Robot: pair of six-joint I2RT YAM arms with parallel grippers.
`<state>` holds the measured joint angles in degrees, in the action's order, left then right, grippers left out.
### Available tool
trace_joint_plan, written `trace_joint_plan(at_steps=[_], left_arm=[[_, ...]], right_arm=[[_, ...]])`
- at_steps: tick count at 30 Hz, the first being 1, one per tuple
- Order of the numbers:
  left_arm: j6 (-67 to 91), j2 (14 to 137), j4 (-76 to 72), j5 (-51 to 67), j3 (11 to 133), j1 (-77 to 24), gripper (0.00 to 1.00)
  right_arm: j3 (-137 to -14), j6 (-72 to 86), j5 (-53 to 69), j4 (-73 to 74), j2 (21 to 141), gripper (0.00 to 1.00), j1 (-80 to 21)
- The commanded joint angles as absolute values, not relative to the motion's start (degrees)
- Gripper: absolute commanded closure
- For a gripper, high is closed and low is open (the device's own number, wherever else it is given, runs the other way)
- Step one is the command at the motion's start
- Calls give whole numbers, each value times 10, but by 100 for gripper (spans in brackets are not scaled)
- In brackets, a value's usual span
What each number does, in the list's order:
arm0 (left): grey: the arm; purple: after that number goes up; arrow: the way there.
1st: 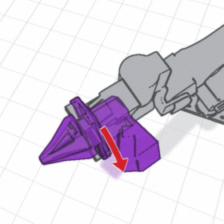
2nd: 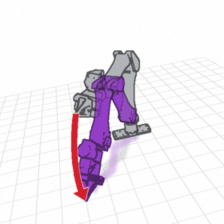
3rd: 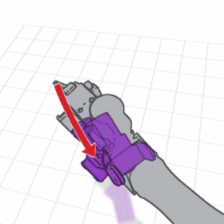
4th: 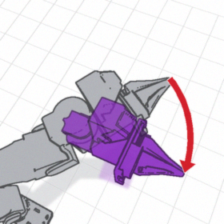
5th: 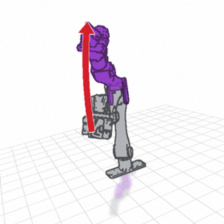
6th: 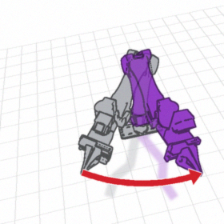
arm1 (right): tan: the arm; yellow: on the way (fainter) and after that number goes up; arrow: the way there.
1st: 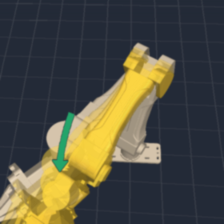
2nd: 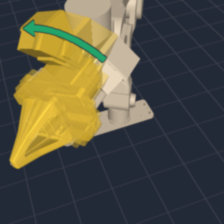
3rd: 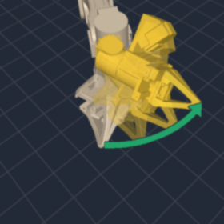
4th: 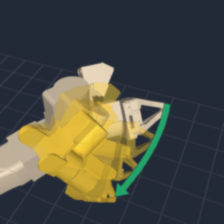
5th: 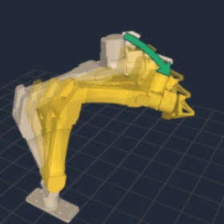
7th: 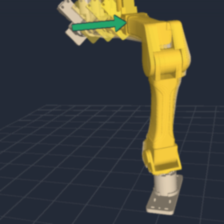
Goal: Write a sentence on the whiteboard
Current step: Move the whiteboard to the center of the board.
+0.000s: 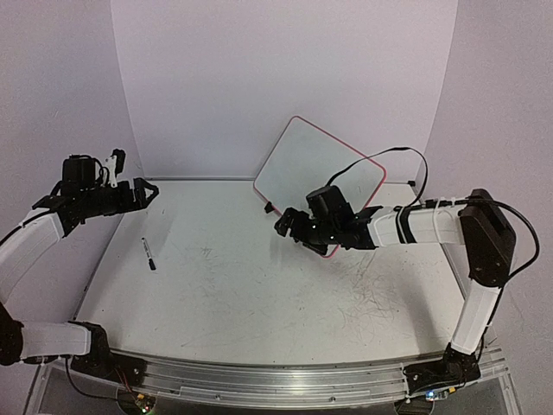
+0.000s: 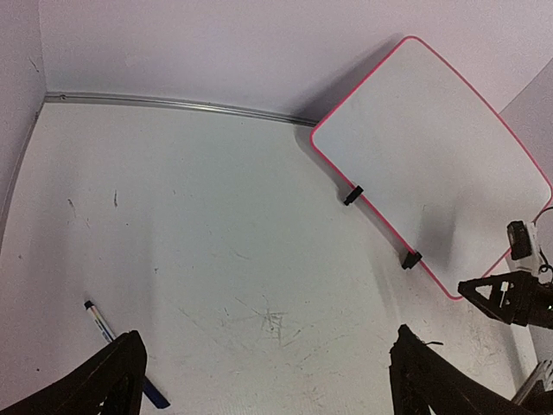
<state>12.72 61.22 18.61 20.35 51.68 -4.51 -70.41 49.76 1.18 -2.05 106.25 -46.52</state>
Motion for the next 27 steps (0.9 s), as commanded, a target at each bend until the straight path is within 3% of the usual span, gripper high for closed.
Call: trace_joint_plan(at_steps=[1,13,27], left_arm=[[101,597,192,160,512,-62,1],[99,580,194,155,507,-87,1],[100,569,193,162,503,-96,0]], right_arm=[[-742,609,-106,2,1077,2,-462],[-894,775,-193,150,1211,9,-494],[-1012,781,-276,225,1304,23,-495]])
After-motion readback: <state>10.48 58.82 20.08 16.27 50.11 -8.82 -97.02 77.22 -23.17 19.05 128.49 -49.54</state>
